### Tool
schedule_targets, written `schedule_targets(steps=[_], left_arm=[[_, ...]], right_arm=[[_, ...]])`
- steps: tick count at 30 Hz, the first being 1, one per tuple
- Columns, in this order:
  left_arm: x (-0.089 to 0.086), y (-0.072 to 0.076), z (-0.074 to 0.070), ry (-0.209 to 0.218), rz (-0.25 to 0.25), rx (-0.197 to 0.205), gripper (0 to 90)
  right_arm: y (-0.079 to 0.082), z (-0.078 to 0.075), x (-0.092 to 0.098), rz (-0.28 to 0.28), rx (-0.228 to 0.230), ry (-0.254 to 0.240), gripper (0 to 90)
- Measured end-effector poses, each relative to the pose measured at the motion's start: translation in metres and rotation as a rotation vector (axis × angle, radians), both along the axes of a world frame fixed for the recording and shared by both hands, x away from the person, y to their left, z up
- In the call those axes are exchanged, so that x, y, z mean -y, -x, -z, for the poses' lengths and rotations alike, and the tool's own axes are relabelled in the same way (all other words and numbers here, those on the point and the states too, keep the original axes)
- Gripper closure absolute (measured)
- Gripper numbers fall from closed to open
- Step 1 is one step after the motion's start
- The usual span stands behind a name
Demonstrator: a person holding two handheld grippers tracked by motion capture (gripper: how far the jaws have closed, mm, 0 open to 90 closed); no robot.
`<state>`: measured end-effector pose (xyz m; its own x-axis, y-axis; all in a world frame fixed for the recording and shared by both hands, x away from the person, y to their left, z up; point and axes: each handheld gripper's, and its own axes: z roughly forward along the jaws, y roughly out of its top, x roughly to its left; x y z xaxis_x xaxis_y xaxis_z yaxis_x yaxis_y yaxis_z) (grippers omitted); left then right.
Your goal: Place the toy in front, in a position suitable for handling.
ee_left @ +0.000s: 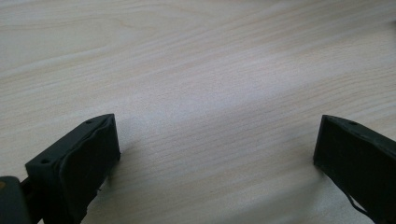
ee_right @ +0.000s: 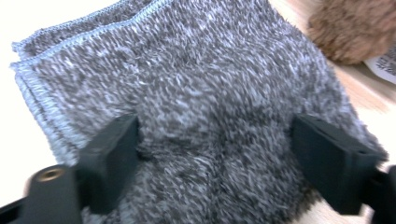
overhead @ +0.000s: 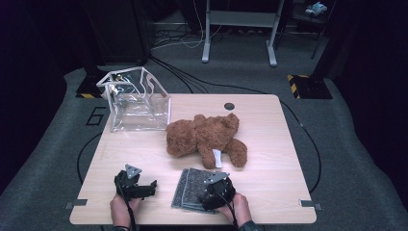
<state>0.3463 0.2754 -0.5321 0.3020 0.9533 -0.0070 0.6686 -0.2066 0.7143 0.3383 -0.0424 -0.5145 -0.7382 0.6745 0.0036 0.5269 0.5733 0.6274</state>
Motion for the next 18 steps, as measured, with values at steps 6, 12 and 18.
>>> schedule_targets(steps=[6, 12, 18], left_arm=[[0.0, 0.0, 0.0, -0.001, 0.0, 0.0, 0.0], [0.0, -0.001, 0.0, -0.003, 0.001, 0.004, 0.0], [-0.001, -0.001, 0.0, -0.005, -0.002, 0.005, 0.0]], right_arm=[[-0.003, -0.002, 0.01, 0.025, 0.016, -0.018, 47.0], [-0.001, -0.003, 0.014, 0.042, 0.021, -0.039, 65.7], [-0.001, -0.004, 0.019, 0.031, 0.0, -0.063, 72.0]])
